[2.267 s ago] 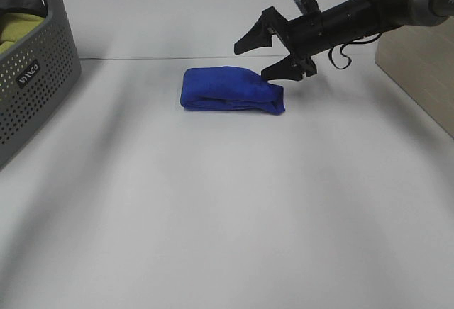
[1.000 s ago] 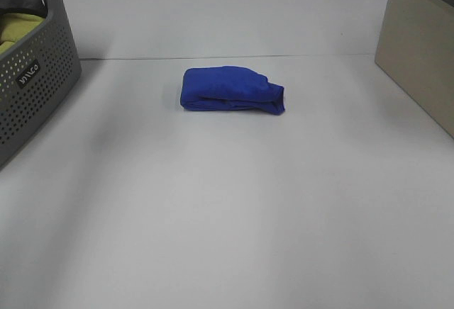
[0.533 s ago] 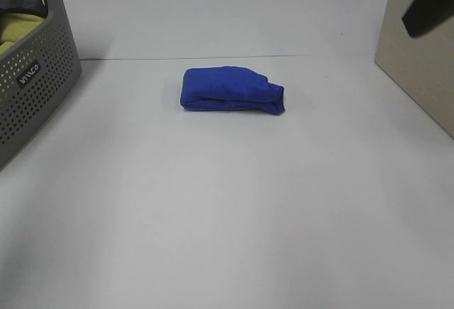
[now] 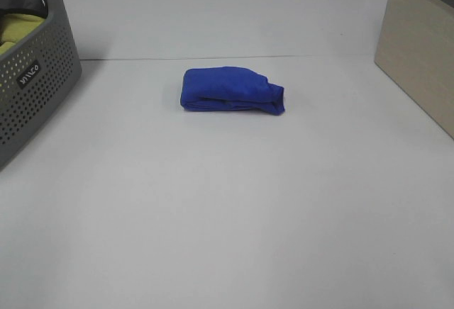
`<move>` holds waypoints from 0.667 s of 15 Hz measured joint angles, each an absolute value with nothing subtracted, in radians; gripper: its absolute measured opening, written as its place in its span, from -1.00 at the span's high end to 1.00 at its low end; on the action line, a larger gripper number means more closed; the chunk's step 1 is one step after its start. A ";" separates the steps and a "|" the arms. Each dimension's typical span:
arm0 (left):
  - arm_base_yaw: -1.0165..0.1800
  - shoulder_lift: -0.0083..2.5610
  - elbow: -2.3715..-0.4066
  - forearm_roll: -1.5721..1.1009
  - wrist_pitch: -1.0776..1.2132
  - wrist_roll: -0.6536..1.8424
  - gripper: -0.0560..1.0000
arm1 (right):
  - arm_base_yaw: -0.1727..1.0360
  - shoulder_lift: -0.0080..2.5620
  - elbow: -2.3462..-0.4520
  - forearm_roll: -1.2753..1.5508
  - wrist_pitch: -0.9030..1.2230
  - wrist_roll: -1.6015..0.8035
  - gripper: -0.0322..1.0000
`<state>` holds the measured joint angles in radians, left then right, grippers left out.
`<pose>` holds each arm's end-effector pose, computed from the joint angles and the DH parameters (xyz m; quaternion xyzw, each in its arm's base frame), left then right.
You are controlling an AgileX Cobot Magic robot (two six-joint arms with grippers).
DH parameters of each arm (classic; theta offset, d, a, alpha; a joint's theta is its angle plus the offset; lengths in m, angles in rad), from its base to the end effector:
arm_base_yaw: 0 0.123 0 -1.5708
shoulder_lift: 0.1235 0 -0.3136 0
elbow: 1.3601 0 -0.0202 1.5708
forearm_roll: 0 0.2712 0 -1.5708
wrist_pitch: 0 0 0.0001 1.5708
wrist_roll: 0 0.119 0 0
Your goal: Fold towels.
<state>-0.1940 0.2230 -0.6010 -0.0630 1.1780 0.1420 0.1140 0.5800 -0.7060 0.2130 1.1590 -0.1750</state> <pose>0.0264 -0.0122 0.2915 0.1531 0.8959 -0.0423 0.4148 0.0875 0.0332 0.3088 -0.1258 0.9378 0.0964 0.3088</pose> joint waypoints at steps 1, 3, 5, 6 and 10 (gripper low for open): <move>-0.194 0.176 -0.570 -0.064 1.169 0.152 -0.36 | 0.114 0.494 -0.664 0.198 1.150 -0.183 -0.69; -0.194 0.133 -0.537 -0.079 1.139 0.182 -0.36 | 0.114 0.373 -0.605 0.180 1.138 -0.198 -0.69; -0.194 0.130 -0.518 -0.120 1.055 0.271 -0.36 | 0.114 0.205 -0.517 0.172 1.098 -0.202 -0.69; -0.194 0.129 -0.515 -0.125 1.054 0.292 -0.36 | 0.114 0.185 -0.512 0.165 1.093 -0.197 -0.69; -0.194 0.129 -0.507 -0.127 1.056 0.310 -0.36 | 0.114 0.181 -0.512 0.144 1.080 -0.158 -0.69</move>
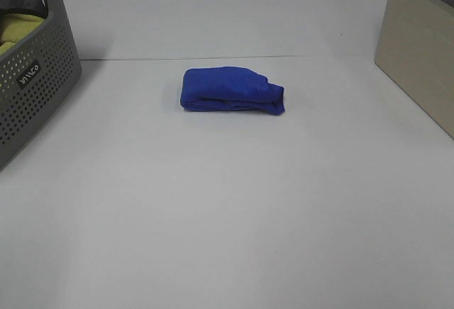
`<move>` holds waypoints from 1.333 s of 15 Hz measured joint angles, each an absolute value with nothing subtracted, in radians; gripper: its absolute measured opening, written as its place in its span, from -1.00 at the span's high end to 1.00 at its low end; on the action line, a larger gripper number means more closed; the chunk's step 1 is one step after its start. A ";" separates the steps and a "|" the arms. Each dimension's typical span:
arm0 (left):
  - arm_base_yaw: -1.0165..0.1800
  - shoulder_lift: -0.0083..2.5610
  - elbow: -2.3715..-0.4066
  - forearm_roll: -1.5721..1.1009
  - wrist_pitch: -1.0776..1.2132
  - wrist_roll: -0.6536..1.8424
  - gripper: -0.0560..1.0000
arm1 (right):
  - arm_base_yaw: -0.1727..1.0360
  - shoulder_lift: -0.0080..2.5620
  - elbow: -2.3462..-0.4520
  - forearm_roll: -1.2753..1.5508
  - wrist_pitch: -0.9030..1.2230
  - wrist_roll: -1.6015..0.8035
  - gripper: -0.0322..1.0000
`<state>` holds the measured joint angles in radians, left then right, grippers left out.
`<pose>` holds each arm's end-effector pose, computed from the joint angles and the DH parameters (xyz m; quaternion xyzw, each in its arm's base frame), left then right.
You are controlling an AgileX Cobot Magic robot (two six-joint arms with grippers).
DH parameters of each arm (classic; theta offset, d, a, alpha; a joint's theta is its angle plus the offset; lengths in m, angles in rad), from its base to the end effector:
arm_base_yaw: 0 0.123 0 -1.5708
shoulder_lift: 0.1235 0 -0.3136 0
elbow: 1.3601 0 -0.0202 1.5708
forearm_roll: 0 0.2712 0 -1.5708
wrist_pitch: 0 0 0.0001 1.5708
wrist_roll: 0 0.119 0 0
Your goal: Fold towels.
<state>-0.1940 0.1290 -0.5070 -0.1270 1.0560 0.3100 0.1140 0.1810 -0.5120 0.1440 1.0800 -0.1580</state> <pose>0.0250 -0.0183 0.2754 0.2180 0.8531 -0.0361 0.4726 0.0319 0.0188 0.2734 -0.1189 0.8882 0.0622 0.4393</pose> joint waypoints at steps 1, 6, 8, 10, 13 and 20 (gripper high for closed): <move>-0.194 0.129 -0.507 -0.127 1.056 0.310 -0.36 | 0.114 0.181 -0.512 0.144 1.080 -0.152 -0.69; -0.194 0.129 -0.507 -0.127 1.056 0.311 -0.36 | 0.114 0.181 -0.512 0.144 1.080 -0.151 -0.69; -0.194 0.129 -0.507 -0.127 1.056 0.311 -0.36 | 0.114 0.181 -0.512 0.144 1.080 -0.151 -0.69; -0.182 0.129 -0.507 -0.128 1.056 0.311 -0.36 | 0.114 0.181 -0.512 0.144 1.080 -0.151 -0.69; -0.088 0.112 -0.507 -0.128 1.056 0.311 -0.36 | 0.091 0.180 -0.512 0.146 1.080 -0.151 -0.69; -0.006 -0.003 -0.507 -0.130 1.059 0.311 -0.36 | -0.017 0.000 -0.512 0.155 1.075 -0.151 -0.69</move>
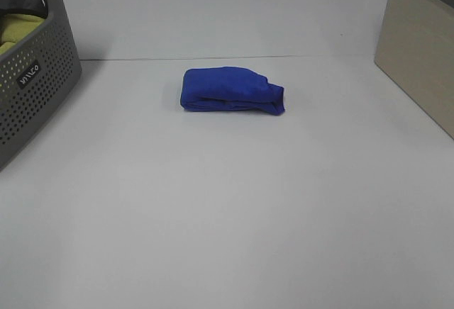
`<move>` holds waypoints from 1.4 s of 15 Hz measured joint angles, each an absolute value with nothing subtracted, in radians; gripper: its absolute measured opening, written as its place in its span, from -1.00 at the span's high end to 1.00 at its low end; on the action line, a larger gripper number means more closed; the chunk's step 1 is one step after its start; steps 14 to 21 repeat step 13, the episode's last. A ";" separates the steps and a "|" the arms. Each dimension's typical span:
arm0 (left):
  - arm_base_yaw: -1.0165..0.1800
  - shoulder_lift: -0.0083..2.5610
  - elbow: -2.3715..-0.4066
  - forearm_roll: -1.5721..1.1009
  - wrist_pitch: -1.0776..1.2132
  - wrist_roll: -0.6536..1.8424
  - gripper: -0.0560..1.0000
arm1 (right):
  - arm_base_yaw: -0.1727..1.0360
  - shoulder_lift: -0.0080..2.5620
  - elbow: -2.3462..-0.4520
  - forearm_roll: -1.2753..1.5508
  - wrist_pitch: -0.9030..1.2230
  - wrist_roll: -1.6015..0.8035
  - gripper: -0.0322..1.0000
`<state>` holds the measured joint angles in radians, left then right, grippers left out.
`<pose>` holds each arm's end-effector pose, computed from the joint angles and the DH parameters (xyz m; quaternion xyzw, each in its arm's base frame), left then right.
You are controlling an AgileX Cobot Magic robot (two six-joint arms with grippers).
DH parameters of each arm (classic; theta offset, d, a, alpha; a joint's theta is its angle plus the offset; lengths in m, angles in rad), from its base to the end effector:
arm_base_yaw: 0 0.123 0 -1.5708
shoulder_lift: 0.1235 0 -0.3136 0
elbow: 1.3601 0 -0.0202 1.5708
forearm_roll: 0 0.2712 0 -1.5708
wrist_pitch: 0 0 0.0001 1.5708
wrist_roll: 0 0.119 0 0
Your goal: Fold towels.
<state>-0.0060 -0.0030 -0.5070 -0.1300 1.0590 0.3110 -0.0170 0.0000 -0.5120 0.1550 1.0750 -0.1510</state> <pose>0.0075 -0.0135 0.2775 0.1366 0.8373 0.0157 0.5292 0.0067 0.0161 0.2777 -0.0610 0.8491 0.0335 0.5236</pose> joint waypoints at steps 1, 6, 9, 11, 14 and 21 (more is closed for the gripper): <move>-0.006 -0.003 -0.507 -0.130 1.059 0.311 -0.36 | -0.017 -0.005 -0.509 0.155 1.075 -0.151 -0.69; -0.006 -0.003 -0.507 -0.130 1.059 0.311 -0.36 | -0.017 -0.005 -0.509 0.155 1.075 -0.151 -0.69; -0.006 -0.003 -0.507 -0.130 1.059 0.312 -0.36 | -0.017 -0.005 -0.509 0.155 1.075 -0.151 -0.69; -0.006 -0.003 -0.507 -0.130 1.059 0.312 -0.36 | -0.017 -0.005 -0.509 0.155 1.075 -0.151 -0.69; -0.006 -0.003 -0.507 -0.130 1.059 0.312 -0.36 | -0.017 -0.005 -0.509 0.155 1.075 -0.151 -0.69; -0.006 -0.003 -0.507 -0.130 1.059 0.312 -0.36 | -0.017 -0.005 -0.509 0.155 1.075 -0.151 -0.69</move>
